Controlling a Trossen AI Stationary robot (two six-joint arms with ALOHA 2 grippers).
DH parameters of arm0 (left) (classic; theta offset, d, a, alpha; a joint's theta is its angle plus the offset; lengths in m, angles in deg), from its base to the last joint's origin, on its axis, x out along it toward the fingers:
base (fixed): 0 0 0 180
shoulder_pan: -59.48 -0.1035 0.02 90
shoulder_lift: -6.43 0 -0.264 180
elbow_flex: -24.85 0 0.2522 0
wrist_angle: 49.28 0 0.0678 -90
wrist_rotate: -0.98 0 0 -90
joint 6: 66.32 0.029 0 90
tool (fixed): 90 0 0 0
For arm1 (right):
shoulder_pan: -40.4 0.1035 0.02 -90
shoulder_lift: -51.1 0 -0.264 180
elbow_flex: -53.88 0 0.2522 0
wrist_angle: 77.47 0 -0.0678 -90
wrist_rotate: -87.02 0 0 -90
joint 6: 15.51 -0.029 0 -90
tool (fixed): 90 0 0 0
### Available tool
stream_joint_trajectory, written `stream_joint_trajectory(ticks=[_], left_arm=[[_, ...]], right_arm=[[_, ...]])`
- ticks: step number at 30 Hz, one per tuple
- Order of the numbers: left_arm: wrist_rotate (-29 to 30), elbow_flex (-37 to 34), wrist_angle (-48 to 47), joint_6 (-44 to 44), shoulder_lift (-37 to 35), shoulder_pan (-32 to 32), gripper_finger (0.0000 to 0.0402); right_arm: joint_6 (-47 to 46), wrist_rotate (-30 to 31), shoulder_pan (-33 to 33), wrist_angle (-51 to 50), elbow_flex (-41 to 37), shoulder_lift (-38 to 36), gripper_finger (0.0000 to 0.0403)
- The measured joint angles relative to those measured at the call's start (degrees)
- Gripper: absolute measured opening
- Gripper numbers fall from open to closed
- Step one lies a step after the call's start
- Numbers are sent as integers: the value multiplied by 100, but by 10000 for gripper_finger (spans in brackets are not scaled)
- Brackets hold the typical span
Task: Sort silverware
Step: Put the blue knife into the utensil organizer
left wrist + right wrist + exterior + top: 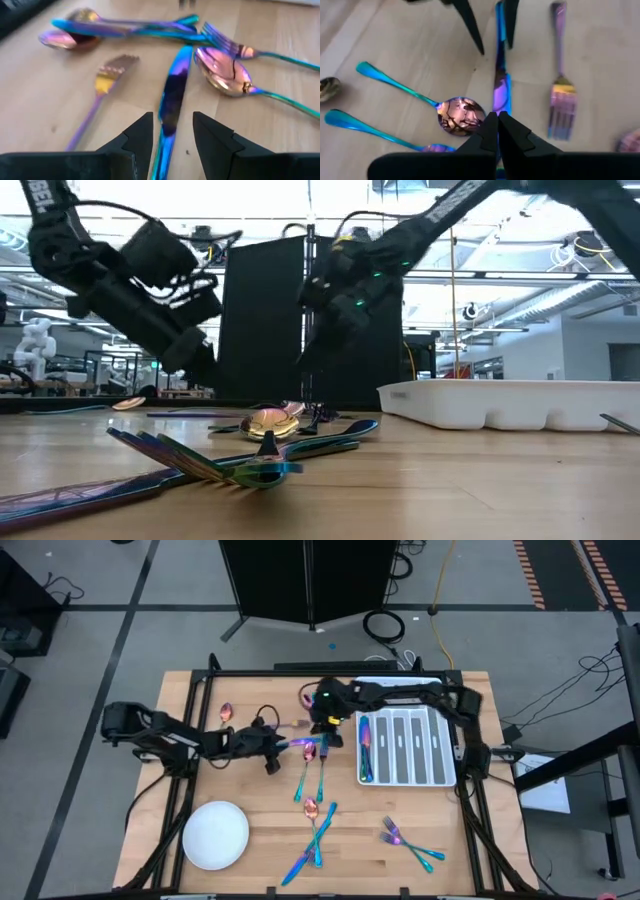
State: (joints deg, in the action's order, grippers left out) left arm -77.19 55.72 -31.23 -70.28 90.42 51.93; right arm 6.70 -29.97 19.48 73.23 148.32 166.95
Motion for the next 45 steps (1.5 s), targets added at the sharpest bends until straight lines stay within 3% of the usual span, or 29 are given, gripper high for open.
stream_joint_trajectory(ticks=[6,14,20,30,45], left_arm=[[-592,-2,213,191,299,-415,141],[-1442,-2,218,460,601,-810,141],[-1596,4,264,729,721,-904,135],[-1652,10,217,925,728,-1061,74],[-1690,-69,268,728,738,-1154,68]], right_arm=[[-254,34,-125,1058,-1225,-1139,0],[-488,178,-125,1415,-1991,-1976,0],[-642,474,-125,1388,-2227,-2022,0],[-763,473,-114,1401,-2251,-2022,0],[-745,471,-112,1428,-2251,-2020,0]])
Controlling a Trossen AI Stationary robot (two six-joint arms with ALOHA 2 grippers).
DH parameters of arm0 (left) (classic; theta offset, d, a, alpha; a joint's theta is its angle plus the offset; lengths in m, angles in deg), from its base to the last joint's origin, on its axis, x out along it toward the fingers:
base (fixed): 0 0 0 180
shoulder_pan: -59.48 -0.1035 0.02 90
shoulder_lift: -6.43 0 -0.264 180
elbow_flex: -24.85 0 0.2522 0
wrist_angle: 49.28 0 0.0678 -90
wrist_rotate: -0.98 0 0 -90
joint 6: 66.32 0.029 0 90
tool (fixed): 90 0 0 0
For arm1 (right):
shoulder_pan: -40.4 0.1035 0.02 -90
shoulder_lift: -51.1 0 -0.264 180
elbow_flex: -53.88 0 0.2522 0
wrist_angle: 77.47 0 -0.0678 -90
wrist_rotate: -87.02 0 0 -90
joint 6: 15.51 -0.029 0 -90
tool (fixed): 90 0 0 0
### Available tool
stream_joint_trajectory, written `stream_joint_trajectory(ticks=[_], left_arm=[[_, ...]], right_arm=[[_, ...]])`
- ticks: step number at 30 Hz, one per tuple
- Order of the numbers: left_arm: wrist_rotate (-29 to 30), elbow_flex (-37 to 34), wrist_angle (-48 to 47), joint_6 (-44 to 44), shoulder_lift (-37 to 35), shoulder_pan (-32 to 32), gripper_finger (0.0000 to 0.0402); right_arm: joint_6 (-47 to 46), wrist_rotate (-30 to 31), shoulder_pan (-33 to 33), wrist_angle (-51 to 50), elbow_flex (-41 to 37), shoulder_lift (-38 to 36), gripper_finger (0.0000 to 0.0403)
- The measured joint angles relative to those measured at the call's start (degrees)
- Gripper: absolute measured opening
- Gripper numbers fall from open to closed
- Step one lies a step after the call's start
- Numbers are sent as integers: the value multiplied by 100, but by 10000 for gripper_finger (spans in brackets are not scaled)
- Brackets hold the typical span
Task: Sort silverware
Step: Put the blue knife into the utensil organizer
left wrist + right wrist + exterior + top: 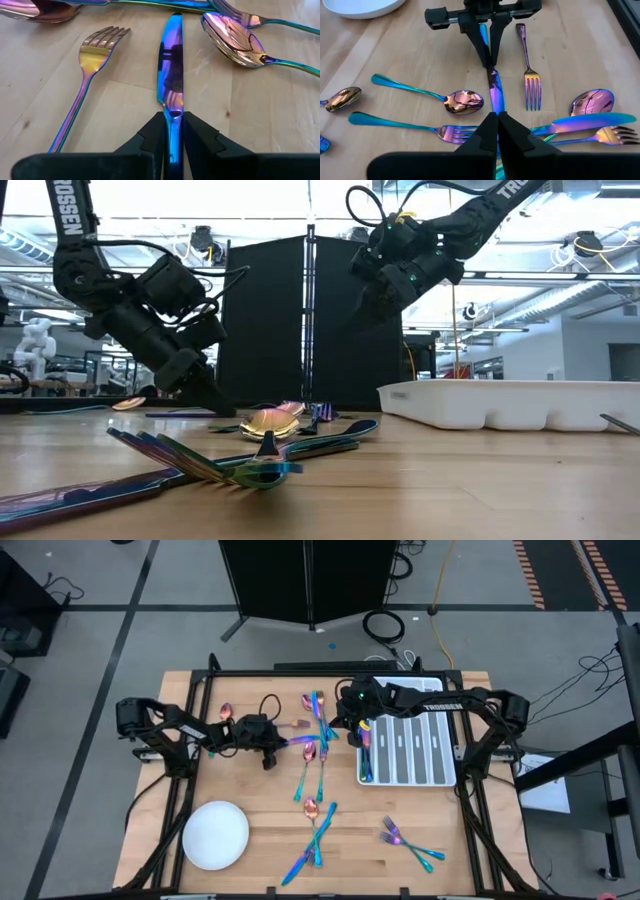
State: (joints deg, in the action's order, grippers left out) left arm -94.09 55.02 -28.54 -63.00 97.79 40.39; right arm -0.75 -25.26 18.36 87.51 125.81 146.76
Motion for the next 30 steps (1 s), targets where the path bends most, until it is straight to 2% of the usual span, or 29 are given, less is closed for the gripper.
stream_joint_trajectory(ticks=[21,30], left_arm=[[-180,-11,233,-309,5,-23,68],[-1008,-9,244,-1346,7,-511,68]], right_arm=[[2,-15,2,0,0,0,0],[2,-22,1,22,0,2,0]])
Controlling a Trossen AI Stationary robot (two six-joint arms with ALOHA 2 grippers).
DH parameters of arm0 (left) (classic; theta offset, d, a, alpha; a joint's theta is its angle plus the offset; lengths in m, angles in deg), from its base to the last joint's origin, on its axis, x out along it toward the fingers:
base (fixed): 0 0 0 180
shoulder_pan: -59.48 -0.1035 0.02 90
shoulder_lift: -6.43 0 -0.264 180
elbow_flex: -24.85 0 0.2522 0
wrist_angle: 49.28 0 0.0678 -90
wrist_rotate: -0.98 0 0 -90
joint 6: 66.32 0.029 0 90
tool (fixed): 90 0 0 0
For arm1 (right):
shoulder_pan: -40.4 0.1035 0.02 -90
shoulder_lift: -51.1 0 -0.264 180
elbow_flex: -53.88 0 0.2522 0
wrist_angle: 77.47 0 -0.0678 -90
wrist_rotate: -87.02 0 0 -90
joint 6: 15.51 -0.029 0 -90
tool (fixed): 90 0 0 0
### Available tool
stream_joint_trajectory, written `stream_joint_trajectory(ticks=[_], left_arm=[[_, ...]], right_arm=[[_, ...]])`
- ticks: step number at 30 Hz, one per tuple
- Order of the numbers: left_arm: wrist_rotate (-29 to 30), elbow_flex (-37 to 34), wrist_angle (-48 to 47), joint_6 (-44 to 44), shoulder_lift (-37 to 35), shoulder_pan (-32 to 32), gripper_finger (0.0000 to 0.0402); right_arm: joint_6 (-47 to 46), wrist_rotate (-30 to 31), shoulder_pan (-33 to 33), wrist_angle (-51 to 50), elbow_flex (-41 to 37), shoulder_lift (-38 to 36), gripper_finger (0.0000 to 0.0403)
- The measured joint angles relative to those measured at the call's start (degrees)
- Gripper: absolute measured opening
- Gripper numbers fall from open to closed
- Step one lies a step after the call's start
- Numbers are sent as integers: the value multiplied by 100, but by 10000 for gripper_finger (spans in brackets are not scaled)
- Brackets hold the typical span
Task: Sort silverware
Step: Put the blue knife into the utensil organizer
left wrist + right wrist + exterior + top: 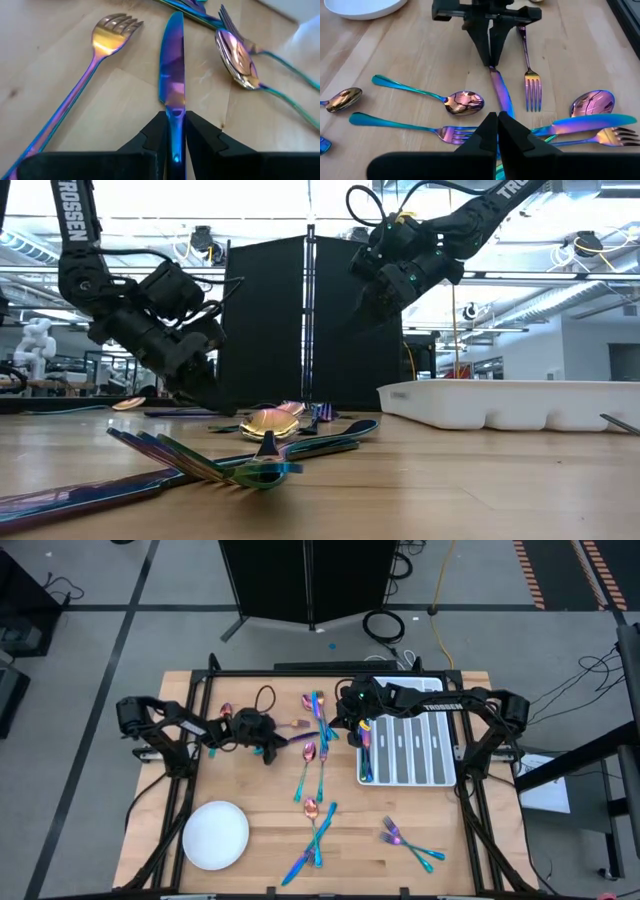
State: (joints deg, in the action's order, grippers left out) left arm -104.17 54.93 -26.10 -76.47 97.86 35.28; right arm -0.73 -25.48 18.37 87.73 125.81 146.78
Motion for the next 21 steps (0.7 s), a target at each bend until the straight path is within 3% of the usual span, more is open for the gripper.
stream_joint_trajectory(ticks=[6,15,21], left_arm=[[-627,7,-1,-386,-7,-439,68],[-1169,13,-100,-719,-13,-754,68],[-1212,20,-264,-689,-13,-768,68]], right_arm=[[-21,-16,50,191,0,24,0],[93,70,542,1841,2,776,1],[800,1194,863,2182,283,1340,33]])
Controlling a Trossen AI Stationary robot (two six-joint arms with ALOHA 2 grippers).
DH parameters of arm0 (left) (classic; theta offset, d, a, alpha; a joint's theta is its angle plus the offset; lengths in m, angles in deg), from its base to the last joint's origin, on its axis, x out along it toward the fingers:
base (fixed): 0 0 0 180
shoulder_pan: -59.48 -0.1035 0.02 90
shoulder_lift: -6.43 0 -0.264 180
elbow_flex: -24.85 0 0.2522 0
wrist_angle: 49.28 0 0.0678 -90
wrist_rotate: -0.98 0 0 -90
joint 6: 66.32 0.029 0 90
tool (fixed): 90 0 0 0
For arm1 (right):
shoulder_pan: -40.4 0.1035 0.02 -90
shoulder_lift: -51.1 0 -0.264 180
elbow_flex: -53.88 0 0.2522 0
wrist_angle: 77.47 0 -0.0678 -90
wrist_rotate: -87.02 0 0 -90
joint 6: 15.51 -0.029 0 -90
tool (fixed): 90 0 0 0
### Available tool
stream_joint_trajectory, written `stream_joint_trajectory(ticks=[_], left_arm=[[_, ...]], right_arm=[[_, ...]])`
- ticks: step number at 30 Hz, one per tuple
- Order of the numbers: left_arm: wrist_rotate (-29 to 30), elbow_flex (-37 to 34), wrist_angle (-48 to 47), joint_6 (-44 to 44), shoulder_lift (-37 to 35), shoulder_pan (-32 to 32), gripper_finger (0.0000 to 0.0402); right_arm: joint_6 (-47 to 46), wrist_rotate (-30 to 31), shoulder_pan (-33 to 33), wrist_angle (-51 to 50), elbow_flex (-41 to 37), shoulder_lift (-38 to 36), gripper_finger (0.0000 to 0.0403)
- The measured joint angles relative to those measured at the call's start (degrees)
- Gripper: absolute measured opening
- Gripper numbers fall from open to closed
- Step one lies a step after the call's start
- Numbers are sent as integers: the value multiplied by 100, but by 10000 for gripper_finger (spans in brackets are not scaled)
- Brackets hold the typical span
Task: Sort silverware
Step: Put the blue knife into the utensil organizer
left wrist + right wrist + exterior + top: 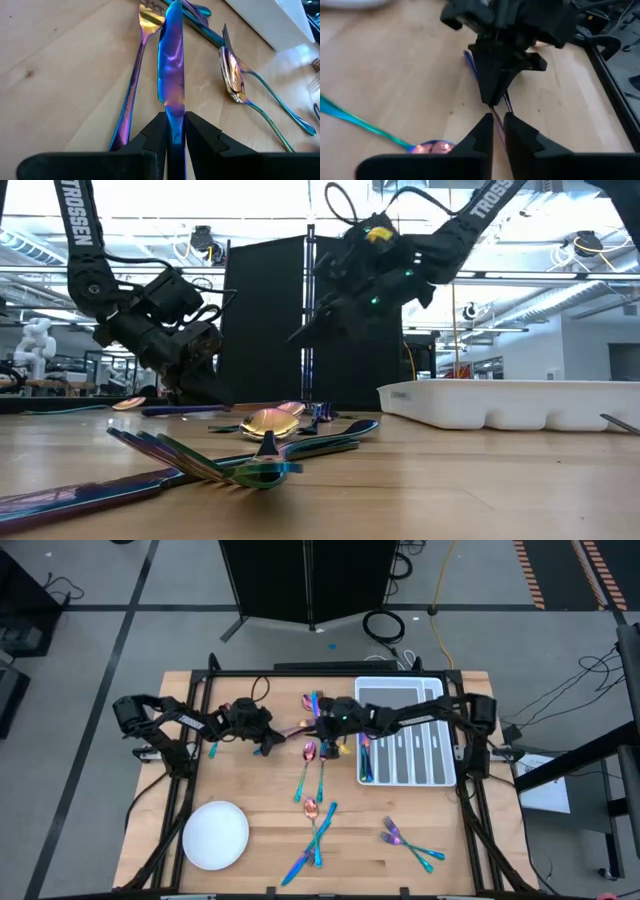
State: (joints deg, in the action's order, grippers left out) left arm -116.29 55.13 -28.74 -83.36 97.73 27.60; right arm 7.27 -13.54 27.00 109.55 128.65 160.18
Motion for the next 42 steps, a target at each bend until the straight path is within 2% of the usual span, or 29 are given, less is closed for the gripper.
stream_joint_trajectory(ticks=[5,8,10,15,19,30,33,37,42], left_arm=[[-99,-6,-12,64,0,-2,68],[-126,-7,-33,96,0,-2,68],[-128,-7,-47,106,0,-2,68],[-150,-7,-58,130,2,-2,68],[-279,-11,-59,134,2,-2,68],[-605,-13,-46,240,4,-2,68],[-766,-13,-16,281,7,-2,68],[-786,-15,-2,281,7,0,68],[-731,-21,203,267,10,2,68]], right_arm=[[210,272,137,-436,830,724,78],[380,713,198,-725,1381,1254,99],[552,953,239,-943,1674,1510,108],[788,1073,367,-1188,2038,1861,113],[956,1510,414,-1200,2090,1930,107],[986,1648,373,-1439,2090,1932,79],[986,1658,373,-1560,2090,1932,61],[1097,1651,375,-1598,2090,1932,14],[1139,1656,417,-1624,2086,1932,3]])
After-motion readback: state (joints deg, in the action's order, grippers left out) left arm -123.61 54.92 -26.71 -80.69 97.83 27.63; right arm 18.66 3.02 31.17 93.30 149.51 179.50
